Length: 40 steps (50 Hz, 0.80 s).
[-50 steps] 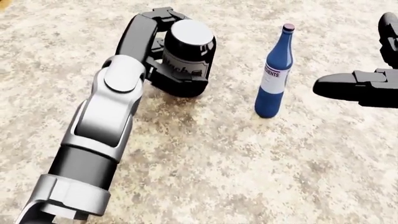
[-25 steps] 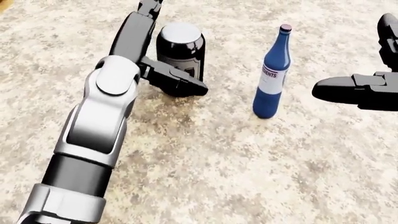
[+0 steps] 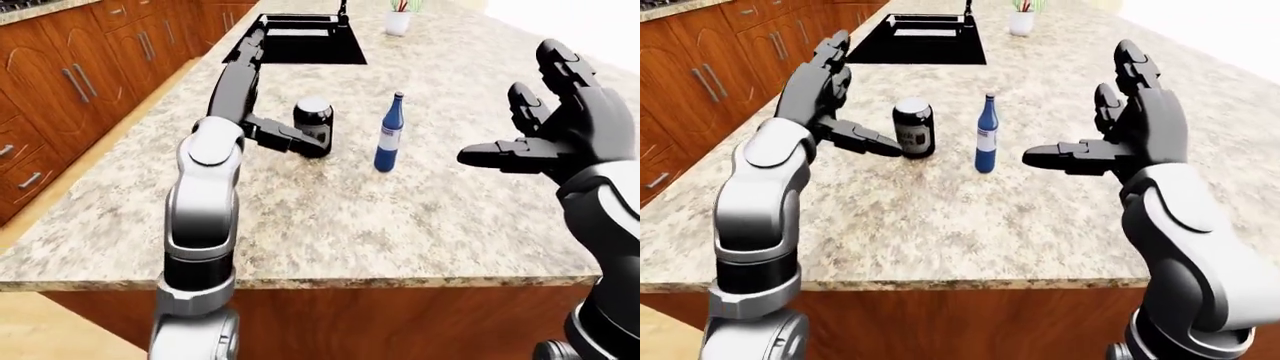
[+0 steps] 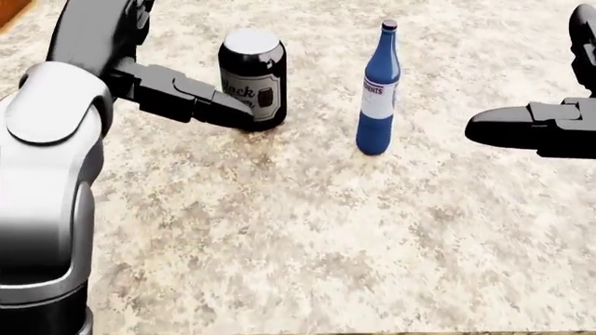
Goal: Move the drinks to the dining counter.
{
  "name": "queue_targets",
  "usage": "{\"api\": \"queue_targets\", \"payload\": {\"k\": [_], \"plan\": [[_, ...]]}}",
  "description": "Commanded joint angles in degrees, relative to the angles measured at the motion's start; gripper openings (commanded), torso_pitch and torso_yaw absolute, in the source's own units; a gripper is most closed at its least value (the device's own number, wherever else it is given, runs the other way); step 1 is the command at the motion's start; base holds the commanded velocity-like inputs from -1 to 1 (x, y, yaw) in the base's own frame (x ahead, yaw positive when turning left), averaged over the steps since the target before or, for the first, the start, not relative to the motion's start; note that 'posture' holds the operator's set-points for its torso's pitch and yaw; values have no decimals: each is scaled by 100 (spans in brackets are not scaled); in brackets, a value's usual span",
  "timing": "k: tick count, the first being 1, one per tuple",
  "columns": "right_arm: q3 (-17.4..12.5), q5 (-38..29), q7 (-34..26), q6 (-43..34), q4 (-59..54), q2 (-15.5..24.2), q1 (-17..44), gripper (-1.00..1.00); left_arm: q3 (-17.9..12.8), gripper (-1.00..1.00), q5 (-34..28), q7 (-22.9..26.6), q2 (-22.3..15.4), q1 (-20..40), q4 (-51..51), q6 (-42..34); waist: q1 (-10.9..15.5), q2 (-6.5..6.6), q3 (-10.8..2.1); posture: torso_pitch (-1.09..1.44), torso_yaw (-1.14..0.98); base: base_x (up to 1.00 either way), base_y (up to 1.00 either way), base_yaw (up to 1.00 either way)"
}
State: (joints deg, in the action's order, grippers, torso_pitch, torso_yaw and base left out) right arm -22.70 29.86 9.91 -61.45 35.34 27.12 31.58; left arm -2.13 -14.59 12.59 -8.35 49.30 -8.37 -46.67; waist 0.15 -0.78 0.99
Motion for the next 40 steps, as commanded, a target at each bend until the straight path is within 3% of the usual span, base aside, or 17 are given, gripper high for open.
{"api": "queue_targets", "payload": {"k": [1, 5, 9, 11, 12, 13, 14, 15, 22, 26, 27, 28, 31, 36, 38, 39, 40], "plan": [[-53, -4, 24, 140, 155, 78, 169, 100, -95, 100, 21, 26, -92, 207, -294, -71, 23, -87, -141, 0, 0, -59, 0, 0], [-111, 68, 69, 58, 253, 86, 192, 100, -66, 100, 31, 22, -128, 149, -577, -242, 62, -195, -176, 0, 0, -58, 0, 0], [-132, 121, 86, 36, 267, 135, 206, 100, -51, 100, -13, 29, -128, 140, -784, -375, 99, -76, -103, 0, 0, -57, 0, 0], [-126, 146, 105, 56, 290, 102, 179, 100, -61, 100, -12, 44, -134, 105, -914, -443, 126, 71, -86, 0, 0, -58, 0, 0], [-141, 183, 121, 45, 318, 85, 174, 100, -75, 100, -6, 53, -143, 89, -977, -472, 135, 278, -135, 0, 0, -52, 4, 0], [-166, 223, 150, 21, 350, 79, 181, 100, -82, 100, 0, 55, -148, 65, -1026, -495, 219, 361, -179, 0, 0, -24, 0, 45], [-193, 281, 181, -14, 379, 74, 194, 100, -76, 100, -9, 50, -149, 34, -1089, -535, 264, 268, -21, 0, 0, -16, 0, 64], [-202, 336, 214, -41, 402, 75, 197, 100, -75, 100, -6, 45, -136, -10, -1152, -580, 273, 296, -8, 0, 0, -11, 0, 100], [-219, 689, 467, -118, 555, 100, 227, 100, -22, 100, -42, 125, -91, -402, -2037, -1126, 199, -177, 136, 0, 0, -8, 0, 100], [-204, 857, 569, -128, 569, 154, 288, 100, 37, 100, -102, 193, -100, -482, -2448, -1407, 235, -713, 129, 0, 0, -7, 0, 100], [-217, 911, 603, -151, 591, 170, 301, 100, 23, 100, -107, 213, -107, -489, -2513, -1463, 132, -454, 230, 0, 0, -8, 0, 100], [-221, 943, 618, -128, 603, 182, 283, 100, 19, 100, -119, 233, -118, -513, -2618, -1542, 257, -538, 130, 0, 0, -6, 0, 100], [-153, 989, 660, -21, 611, 185, 222, 100, -28, 100, -89, 297, -131, -647, -2797, -1637, 255, -379, 81, 0, 0, -7, 0, 100], [-58, 1090, 750, -32, 611, 181, 316, 100, -124, 100, 20, 307, -167, -609, -2959, -1808, 148, 81, 131, 0, 0, -7, 0, 100], [-13, 1108, 782, -30, 630, 166, 309, 100, -192, 100, 92, 279, -195, -609, -2971, -1801, 151, 404, 47, 0, 0, -5, 0, 100], [-3, 1116, 799, -40, 644, 152, 304, 100, -219, 100, 127, 267, -213, -597, -2992, -1822, 184, 446, -20, 0, 0, -5, 0, 100], [26, 1088, 789, 8, 640, 128, 268, 100, -258, 100, 171, 257, -238, -577, -3041, -1866, 168, 380, 57, 0, 0, -5, 0, 100]]}}
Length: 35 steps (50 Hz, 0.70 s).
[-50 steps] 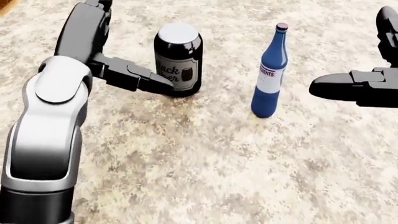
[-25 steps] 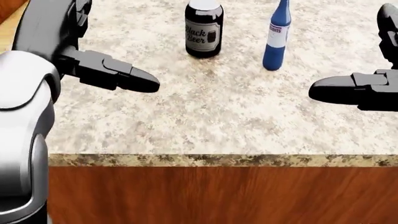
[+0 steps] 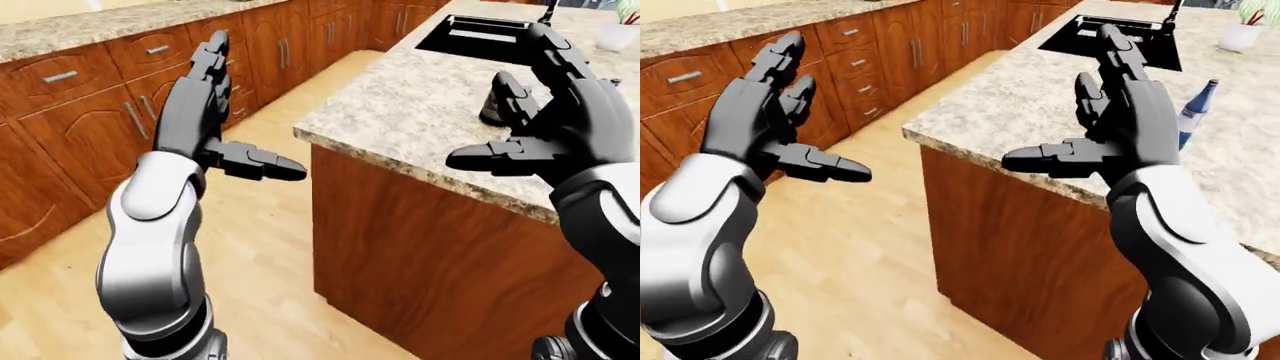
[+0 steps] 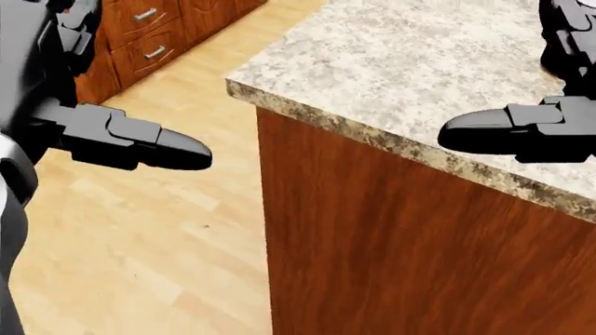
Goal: Move the drinks to the dining counter.
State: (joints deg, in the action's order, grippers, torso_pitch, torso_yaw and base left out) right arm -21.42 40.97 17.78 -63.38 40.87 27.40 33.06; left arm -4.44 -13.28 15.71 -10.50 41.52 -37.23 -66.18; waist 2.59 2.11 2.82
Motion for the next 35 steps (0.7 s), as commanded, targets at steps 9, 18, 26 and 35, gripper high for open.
{"api": "queue_targets", "payload": {"k": [9, 18, 26, 35], "plan": [[-15, -171, -52, 219, 103, 1, 76, 100, -219, 100, 423, -223, -206, 238, -314, -75, -69, -475, 24, 0, 0, -3, 0, 100], [18, -320, -70, 261, 250, -176, -192, 100, -234, 100, 716, -436, -198, 41, -551, -174, -24, -758, -128, 0, 0, -2, 0, 100], [95, -420, -47, -42, 481, -322, -92, 100, -382, 100, 963, -489, -406, 235, -957, -740, -137, 66, -154, 0, 0, -1, 0, 100], [186, -687, -197, -61, 570, -438, -176, 100, -410, 100, 1124, -617, -424, 190, -1202, -952, -7, -297, -19, 0, 0, -1, 0, 100]]}}
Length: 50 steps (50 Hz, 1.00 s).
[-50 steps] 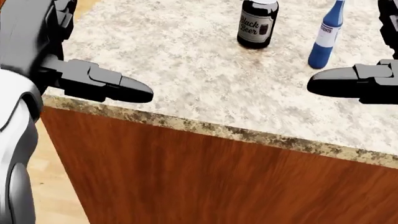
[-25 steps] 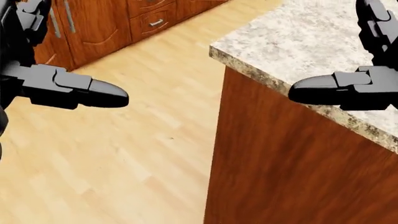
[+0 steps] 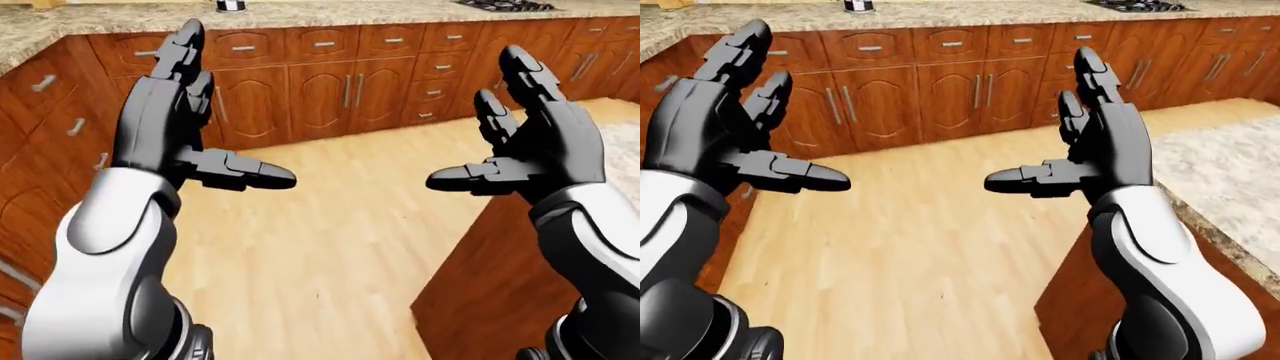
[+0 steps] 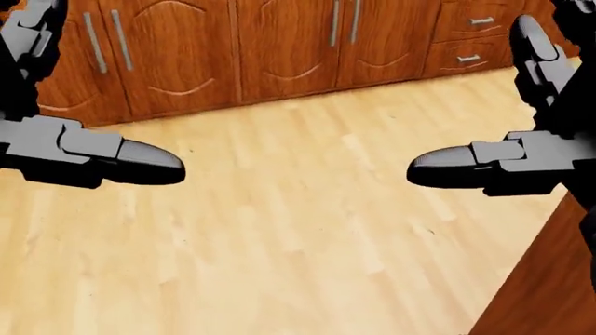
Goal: Move the drinks to the dining counter.
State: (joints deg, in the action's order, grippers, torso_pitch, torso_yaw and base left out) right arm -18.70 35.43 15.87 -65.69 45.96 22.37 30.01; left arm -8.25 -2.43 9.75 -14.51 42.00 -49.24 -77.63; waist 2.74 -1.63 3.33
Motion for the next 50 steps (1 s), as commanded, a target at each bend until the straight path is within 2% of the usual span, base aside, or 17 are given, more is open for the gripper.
{"api": "queue_targets", "payload": {"k": [1, 5, 7, 8, 10, 16, 19, 21, 27, 29, 30, 33, 37, 39, 40, 43, 50], "plan": [[-100, -128, 7, 113, 94, 44, 157, 100, -33, 100, 52, -32, -19, 122, 0, 211, -50, 25, -60, 0, 0, -1, 0, 100], [-79, -168, 4, 67, 160, -67, 106, 100, -49, 100, 120, -74, -37, 102, -16, 211, -117, -219, -75, 0, 0, -1, 0, 100], [-87, -189, -13, 49, 189, -74, 98, 100, -53, 100, 140, -93, -34, 64, -33, 227, -151, -586, -207, 0, 0, -1, 0, 100], [-97, -194, -18, 25, 215, -77, 98, 100, -51, 100, 151, -102, -31, 29, -22, 269, -137, -388, -159, 0, 0, -2, 0, 100], [-124, -200, -40, 4, 241, -82, 98, 100, -76, 100, 176, -114, -53, 61, -77, 185, -90, -426, -141, 0, 0, 0, 0, 100], [-153, -210, -49, -79, 310, -105, 105, 100, -89, 100, 243, -170, -46, 22, -44, 253, -115, -50, -112, 0, 0, -1, 0, 100], [-144, -216, -47, -90, 313, -117, 121, 100, -99, 100, 269, -182, -57, -3, -51, 258, -151, 218, -124, 0, 0, -1, 0, 100], [-144, -224, -59, -83, 302, -113, 123, 100, -119, 100, 287, -198, -65, 2, -21, 279, -139, 537, -234, 0, 0, 0, 0, 100], [-169, -215, -81, -61, 292, -102, 118, 100, -48, 100, 310, -273, -27, -53, 35, 371, 36, 213, -194, 0, 0, -1, 0, 100], [-91, -316, -161, -4, 336, -1, 94, 100, -52, 100, 322, -284, -30, -44, 20, 349, -165, 138, -168, 0, 0, 5, 12, 50], [-138, -304, -193, -13, 359, -17, 116, 100, -42, 100, 323, -284, -27, -94, 55, 434, -143, -41, -170, 0, 0, 38, 0, 0], [-133, -365, -271, 101, 344, -34, 107, 100, -29, 100, 307, -282, -31, -192, 81, 550, -174, -127, 225, 0, 0, 85, 0, 0], [-97, -459, -395, 229, 375, -51, 2, 100, -33, 100, 295, -282, -26, -248, 65, 576, -79, -343, 86, 0, 0, 100, 0, 0], [-106, -470, -408, 208, 399, -58, 3, 100, -21, 100, 290, -282, -21, -273, 50, 581, -43, -713, -134, 0, 0, 100, 0, 0], [-108, -485, -411, 194, 410, -64, 5, 100, -25, 100, 289, -282, -16, -273, 40, 569, -20, -467, 88, 0, 0, 100, 0, 0], [-59, -609, -481, 278, 403, -62, -47, 100, -6, 100, 279, -284, 12, -347, 10, 601, -52, -275, -132, 0, 0, 100, 0, 0], [-2, -913, -679, 326, 420, -44, -46, 100, -6, 100, 275, -290, 33, -312, 6, 585, -203, 33, -328, 0, 0, 100, 0, 0]]}}
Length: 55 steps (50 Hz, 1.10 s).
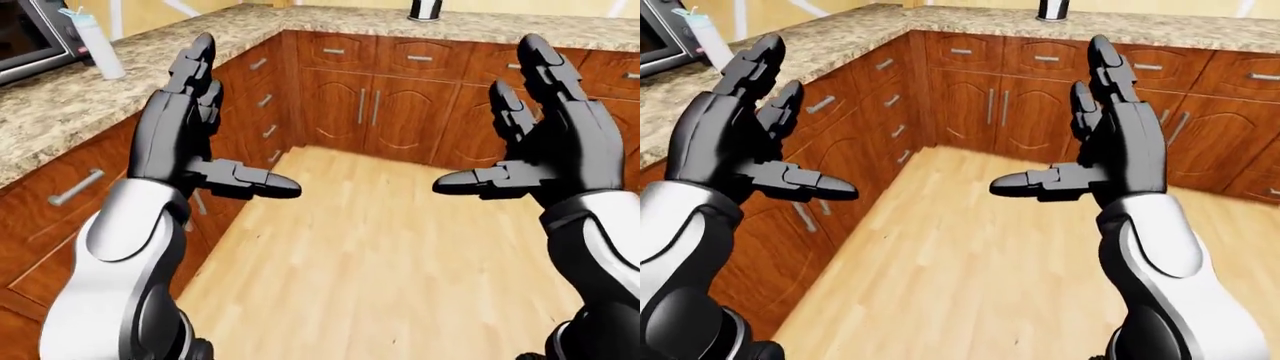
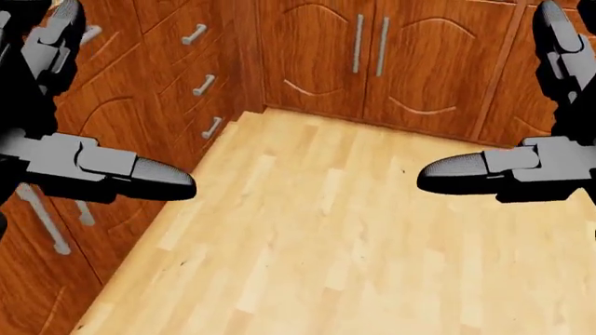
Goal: Move the drinks to the dining counter.
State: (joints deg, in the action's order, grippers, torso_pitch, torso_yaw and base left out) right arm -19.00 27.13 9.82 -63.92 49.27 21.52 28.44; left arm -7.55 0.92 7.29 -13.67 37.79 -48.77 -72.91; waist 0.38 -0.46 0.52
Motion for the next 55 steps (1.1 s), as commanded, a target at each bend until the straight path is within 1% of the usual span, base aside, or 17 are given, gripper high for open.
{"api": "queue_targets", "payload": {"k": [1, 2, 5, 6, 11, 13, 15, 17, 26, 30, 31, 35, 38, 41, 42, 46, 55], "plan": [[59, -151, -112, 147, 96, 37, 101, 100, -78, 100, -59, -41, -59, 127, -42, 95, 20, -1, -77, 0, 0, 100, 0, 0], [76, -202, -152, 167, 83, 30, 95, 100, -74, 100, -59, -43, -61, 141, -62, 64, 42, 152, -96, 0, 0, 100, 0, 0], [111, -388, -268, 153, 64, 14, 121, 100, -98, 100, -51, -39, -59, 179, -49, 43, 61, 229, 376, 0, 0, 100, 1, 0], [138, -511, -271, 136, 48, 35, 123, 100, -110, 100, -39, -40, -59, 200, -82, -12, 149, 271, 170, 0, 0, 100, 10, 0], [-78, -359, -243, -181, 148, -264, 286, 100, -170, 100, 15, -46, -75, 169, -90, 7, 153, 149, 17, 0, 0, 37, 10, 79], [-90, -250, -177, -238, 163, -292, 323, 100, -192, 100, 36, -46, -97, 171, -87, 3, 71, -35, 105, 0, 0, 1, 0, 100], [-99, -181, -123, -257, 171, -282, 345, 100, -243, 100, 69, -39, -122, 208, -134, -77, -13, -622, 138, 0, 0, 0, 0, 100], [-95, -131, -91, -254, 157, -259, 360, 100, -267, 100, 96, -46, -133, 227, -144, -103, -80, -352, 210, 0, 0, 0, 0, 100], [-111, 82, 58, -335, 161, -168, 450, 100, -254, 100, 172, -116, -163, 285, -136, -153, 48, -12, 169, 0, 0, 0, 0, 100], [-137, 157, 87, -270, 143, -149, 399, 100, -223, 100, 182, -138, -157, 253, -130, -110, 177, 568, -85, 0, 0, 0, 0, 100], [-148, 179, 103, -285, 150, -138, 406, 100, -224, 100, 185, -141, -154, 250, -131, -107, 183, 412, 97, 0, 0, 0, 0, 100], [-186, 278, 157, -308, 157, -102, 417, 100, -202, 100, 189, -164, -139, 264, -148, -130, 289, 82, -1, 0, 0, 0, 0, 100], [-198, 322, 189, -279, 147, -84, 391, 100, -200, 100, 193, -169, -134, 246, -148, -114, 210, -170, 148, 0, 0, 0, 0, 100], [-225, 368, 202, -235, 130, -54, 354, 100, -178, 100, 192, -186, -111, 224, -155, -99, 44, -761, 61, 0, 0, 0, 0, 100], [-246, 404, 225, -261, 141, -39, 370, 100, -179, 100, 192, -187, -110, 213, -153, -84, 63, -425, 173, 0, 0, 0, 0, 100], [-247, 445, 257, -255, 138, -21, 368, 100, -179, 100, 193, -188, -110, 211, -152, -81, 125, -460, 49, 0, 0, 0, 0, 100], [-195, 540, 372, -236, 134, 3, 358, 100, -220, 100, 211, -179, -127, 177, -127, -39, 73, 170, 116, 0, 0, 0, 0, 100]]}}
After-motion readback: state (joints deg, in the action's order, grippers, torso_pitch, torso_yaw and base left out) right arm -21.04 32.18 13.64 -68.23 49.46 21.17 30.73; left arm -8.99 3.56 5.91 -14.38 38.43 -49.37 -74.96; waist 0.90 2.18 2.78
